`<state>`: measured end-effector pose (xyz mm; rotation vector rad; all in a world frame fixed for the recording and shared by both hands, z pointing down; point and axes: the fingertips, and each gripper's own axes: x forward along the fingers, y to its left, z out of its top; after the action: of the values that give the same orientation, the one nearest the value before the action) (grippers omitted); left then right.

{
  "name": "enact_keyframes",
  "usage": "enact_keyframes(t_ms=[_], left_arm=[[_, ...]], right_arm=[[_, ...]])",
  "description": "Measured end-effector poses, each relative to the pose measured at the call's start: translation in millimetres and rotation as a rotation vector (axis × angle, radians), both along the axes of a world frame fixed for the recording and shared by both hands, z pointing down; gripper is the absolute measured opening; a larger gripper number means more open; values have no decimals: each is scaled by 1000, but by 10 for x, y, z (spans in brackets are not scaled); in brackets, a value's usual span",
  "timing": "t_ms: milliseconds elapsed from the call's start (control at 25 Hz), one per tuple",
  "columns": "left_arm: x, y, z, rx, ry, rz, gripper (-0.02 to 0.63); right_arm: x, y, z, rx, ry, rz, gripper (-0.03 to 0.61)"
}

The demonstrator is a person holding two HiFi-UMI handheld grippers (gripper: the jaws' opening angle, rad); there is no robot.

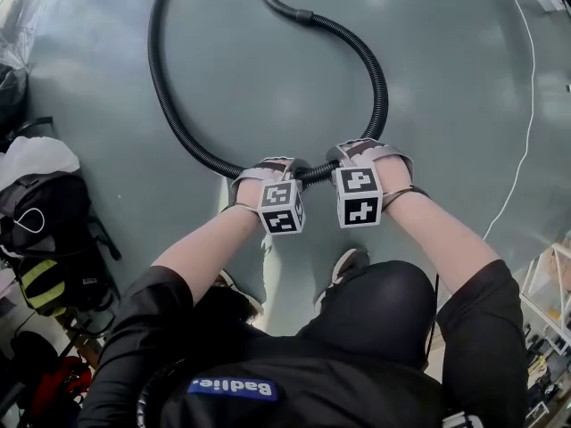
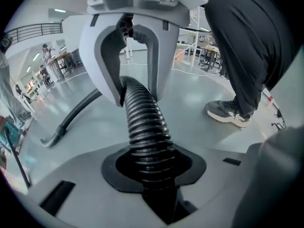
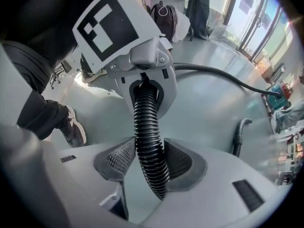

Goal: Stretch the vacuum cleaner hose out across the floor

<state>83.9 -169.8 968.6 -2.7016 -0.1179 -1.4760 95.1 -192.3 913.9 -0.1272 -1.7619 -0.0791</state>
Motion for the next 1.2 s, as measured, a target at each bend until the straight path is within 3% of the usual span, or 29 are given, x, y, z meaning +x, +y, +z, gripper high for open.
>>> enact_keyframes(t_ms=[80, 240, 440, 680, 800, 1040, 1200], left_arm=[[-87, 32, -93, -21, 5, 11, 135], [-278, -75, -489, -19, 53, 41, 133], [-707, -1, -1335, -55, 79, 68, 133], [-1320, 86, -2359, -105, 56, 65, 137], [-1503, 89, -2773, -127, 50, 5, 269], [-1226, 155, -3445, -55, 80, -37, 313], [-827, 445, -3813, 17, 80, 44, 313]], right_arm=[[-3, 24, 15, 7, -25, -67, 187], [272, -278, 80, 137, 104, -189, 214], [238, -538, -396, 202, 71, -142, 215], [-227, -383, -1420, 125, 31, -75, 183], [-439, -254, -2040, 86, 26, 3, 163], [-703, 52, -3026, 37, 40, 85, 143], [-767, 406, -3393, 26, 80, 110, 140]])
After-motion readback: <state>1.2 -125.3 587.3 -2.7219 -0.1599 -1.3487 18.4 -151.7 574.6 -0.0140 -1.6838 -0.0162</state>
